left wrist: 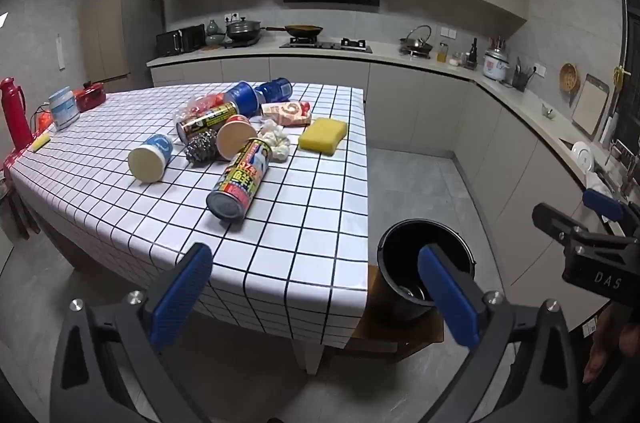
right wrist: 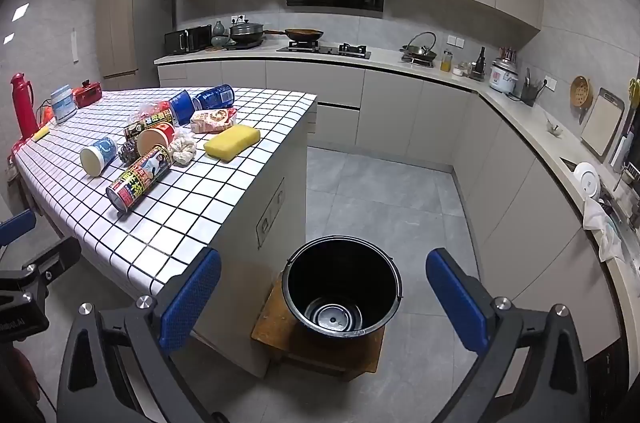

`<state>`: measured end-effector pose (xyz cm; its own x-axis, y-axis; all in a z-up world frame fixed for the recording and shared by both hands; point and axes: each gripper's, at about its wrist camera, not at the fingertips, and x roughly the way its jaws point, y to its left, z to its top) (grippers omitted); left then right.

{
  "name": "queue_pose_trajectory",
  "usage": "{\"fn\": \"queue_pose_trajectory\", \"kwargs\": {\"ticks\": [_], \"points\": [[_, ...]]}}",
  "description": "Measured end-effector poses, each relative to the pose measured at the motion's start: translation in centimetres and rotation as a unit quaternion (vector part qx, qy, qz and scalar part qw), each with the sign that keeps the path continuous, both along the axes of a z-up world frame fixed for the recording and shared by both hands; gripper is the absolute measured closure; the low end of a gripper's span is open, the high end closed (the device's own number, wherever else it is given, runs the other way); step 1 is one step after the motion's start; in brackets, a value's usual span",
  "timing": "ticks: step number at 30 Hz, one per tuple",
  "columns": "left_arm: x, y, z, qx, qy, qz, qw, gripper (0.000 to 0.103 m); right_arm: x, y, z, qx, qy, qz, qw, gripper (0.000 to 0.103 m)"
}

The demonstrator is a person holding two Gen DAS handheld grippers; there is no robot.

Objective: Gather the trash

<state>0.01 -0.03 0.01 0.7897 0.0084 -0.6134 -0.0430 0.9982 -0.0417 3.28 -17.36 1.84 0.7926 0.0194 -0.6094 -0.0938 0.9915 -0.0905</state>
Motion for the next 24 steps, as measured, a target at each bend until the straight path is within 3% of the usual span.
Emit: {"fn": "queue_pose_trajectory", "kwargs": {"ticks": [24], "points": [[-0.1, -0.7, -1.4, 0.005, 0.021, -0.008, 0.9997, 0.0, 0.2, 0.1, -0.6, 0.0, 0.007, -0.003, 1.0, 0.0]]}}
